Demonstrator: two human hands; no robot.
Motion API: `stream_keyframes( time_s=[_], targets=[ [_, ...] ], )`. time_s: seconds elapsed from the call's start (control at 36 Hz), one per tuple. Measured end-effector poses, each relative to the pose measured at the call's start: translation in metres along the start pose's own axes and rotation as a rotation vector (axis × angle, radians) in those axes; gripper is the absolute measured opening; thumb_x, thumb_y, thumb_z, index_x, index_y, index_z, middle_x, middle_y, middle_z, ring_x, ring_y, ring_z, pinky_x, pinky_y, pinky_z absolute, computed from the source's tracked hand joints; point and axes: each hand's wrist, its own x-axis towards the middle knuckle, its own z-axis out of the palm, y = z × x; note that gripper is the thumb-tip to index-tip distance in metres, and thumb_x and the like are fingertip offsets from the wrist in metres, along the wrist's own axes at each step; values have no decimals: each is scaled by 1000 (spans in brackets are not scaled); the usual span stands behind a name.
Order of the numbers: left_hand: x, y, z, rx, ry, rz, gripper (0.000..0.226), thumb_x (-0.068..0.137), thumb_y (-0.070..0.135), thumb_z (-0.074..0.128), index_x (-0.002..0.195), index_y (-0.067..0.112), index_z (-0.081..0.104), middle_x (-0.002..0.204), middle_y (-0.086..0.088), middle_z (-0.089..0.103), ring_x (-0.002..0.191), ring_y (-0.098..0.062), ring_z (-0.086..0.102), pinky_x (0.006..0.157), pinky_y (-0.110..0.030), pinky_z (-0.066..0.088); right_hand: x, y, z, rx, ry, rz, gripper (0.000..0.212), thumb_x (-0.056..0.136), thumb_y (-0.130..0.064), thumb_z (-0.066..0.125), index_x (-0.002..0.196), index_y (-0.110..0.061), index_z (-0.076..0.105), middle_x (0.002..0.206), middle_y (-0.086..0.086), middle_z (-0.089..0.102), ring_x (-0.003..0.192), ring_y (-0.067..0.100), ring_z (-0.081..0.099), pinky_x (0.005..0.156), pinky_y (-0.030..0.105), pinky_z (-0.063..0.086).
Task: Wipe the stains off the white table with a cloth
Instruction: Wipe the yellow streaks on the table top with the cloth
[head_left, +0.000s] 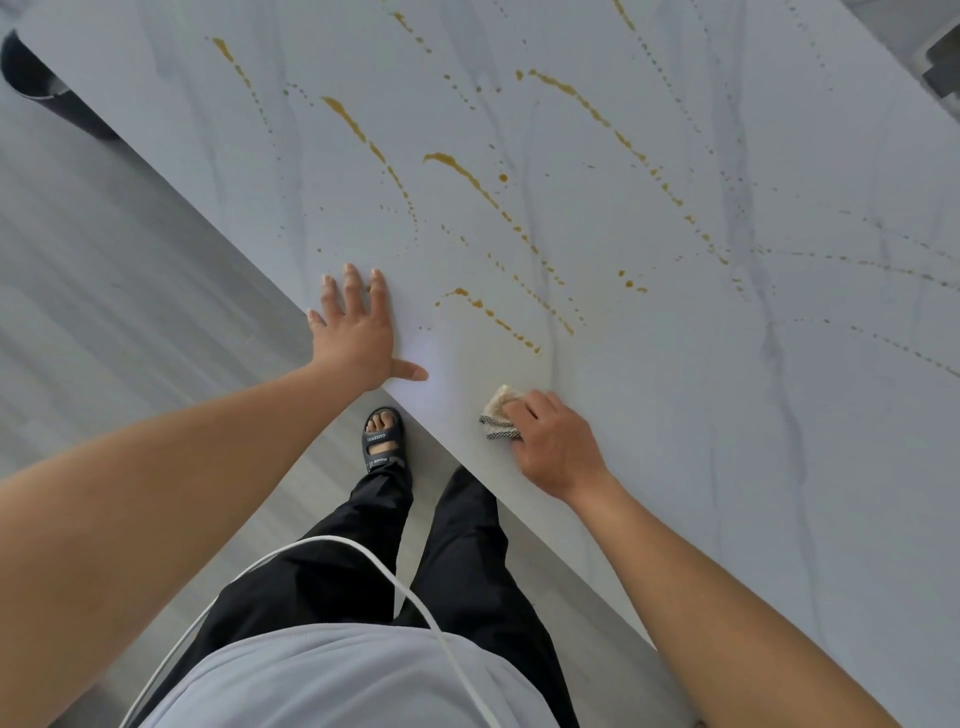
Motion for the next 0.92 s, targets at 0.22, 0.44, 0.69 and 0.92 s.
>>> stream_keyframes(
  time_s=[0.22,0.44,0.69,0.92],
  targets=[
    [-1,-1,0,7,4,9,152,60,80,78,159,20,-22,166,-14,-25,153,-43,-22,123,-67,6,4,-10,10,32,221,381,26,72,-2,67,97,-8,61,90,9,56,80,32,53,52,33,44],
    [-3,-3,1,19,20,24,151,61,81,76,159,20,-21,166,-14,-24,153,-43,-21,123,-66,6,-17,-61,33,3,86,160,26,78,-11,65,104,-14,62,92,4,59,76,25,53,53,31,43],
    [-7,-7,-2,52,46,55,149,60,88,71,160,20,-18,167,-13,-20,154,-42,-15,123,-64,10,-24,-121,42,330,-109,345,32,83,-11,49,111,-25,57,103,-6,54,92,16,51,69,26,46],
    [-11,-32,-7,31,159,119,136,72,83,67,160,21,-15,170,-11,-7,157,-36,-7,127,-52,9,-5,-132,9,1200,143,937,18,90,-10,62,98,-25,69,92,-1,70,81,9,62,73,23,49]
  ],
)
